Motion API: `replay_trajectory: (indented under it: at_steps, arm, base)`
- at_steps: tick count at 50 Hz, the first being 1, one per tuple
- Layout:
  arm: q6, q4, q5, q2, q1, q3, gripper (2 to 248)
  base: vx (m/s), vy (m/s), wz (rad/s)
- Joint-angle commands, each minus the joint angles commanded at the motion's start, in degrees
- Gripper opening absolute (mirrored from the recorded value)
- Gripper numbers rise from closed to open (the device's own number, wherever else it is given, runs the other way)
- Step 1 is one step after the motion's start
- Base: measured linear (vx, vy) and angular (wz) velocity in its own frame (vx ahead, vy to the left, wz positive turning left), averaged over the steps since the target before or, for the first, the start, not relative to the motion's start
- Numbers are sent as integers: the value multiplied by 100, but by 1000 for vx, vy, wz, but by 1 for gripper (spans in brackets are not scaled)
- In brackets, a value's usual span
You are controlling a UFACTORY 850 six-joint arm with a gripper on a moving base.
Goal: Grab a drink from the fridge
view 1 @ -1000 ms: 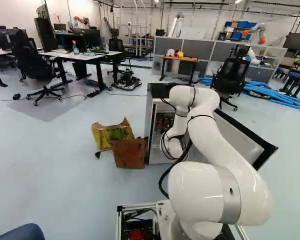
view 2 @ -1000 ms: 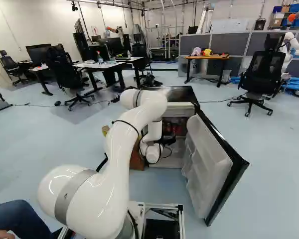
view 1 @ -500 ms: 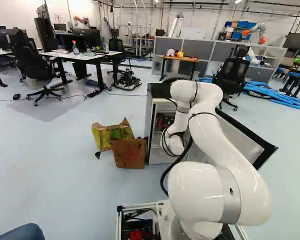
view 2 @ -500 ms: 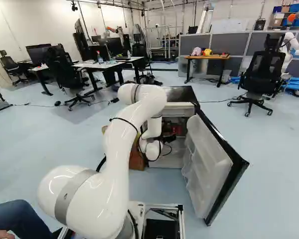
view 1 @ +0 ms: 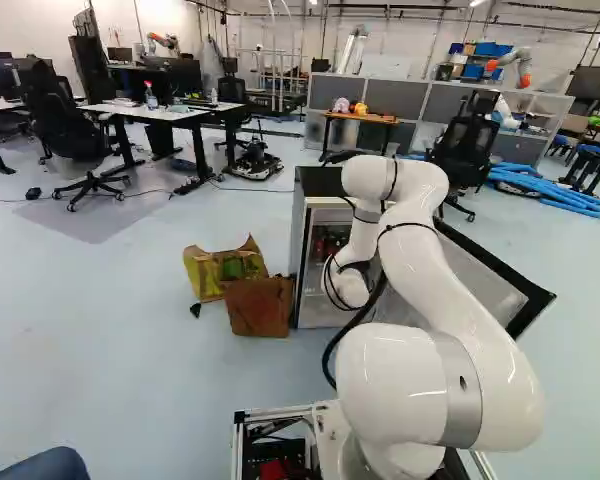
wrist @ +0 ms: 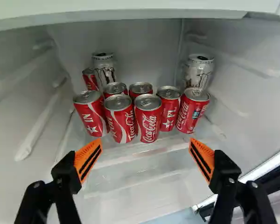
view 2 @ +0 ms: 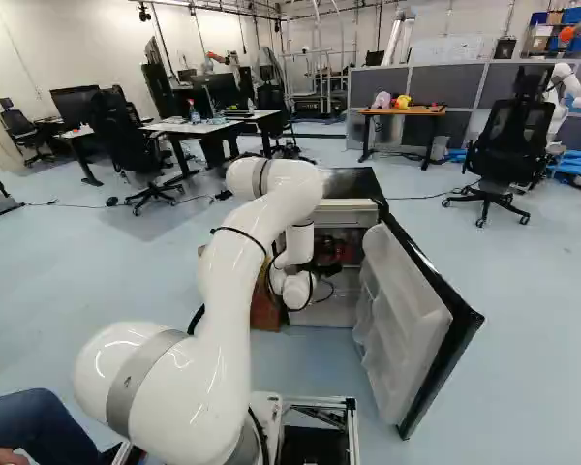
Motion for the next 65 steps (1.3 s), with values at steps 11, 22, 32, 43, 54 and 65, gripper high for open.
replay_trajectory:
  at_steps: [11, 22, 32, 43, 54, 65]
  arm:
    - [0, 0, 0, 0, 0, 0, 228]
    - [0, 0, 0, 0, 0, 0, 192]
    - [0, 0, 0, 0, 0, 0, 179]
    - [0, 0, 0, 0, 0, 0, 147]
    - [0, 0, 0, 0, 0, 0, 165]
    - [0, 0, 0, 0, 0, 0, 189]
  base:
    - [0, 0, 0]
    - [0, 0, 0]
    - [0, 0, 0]
    - [0, 0, 0]
    - [0, 0, 0]
    - [0, 0, 0]
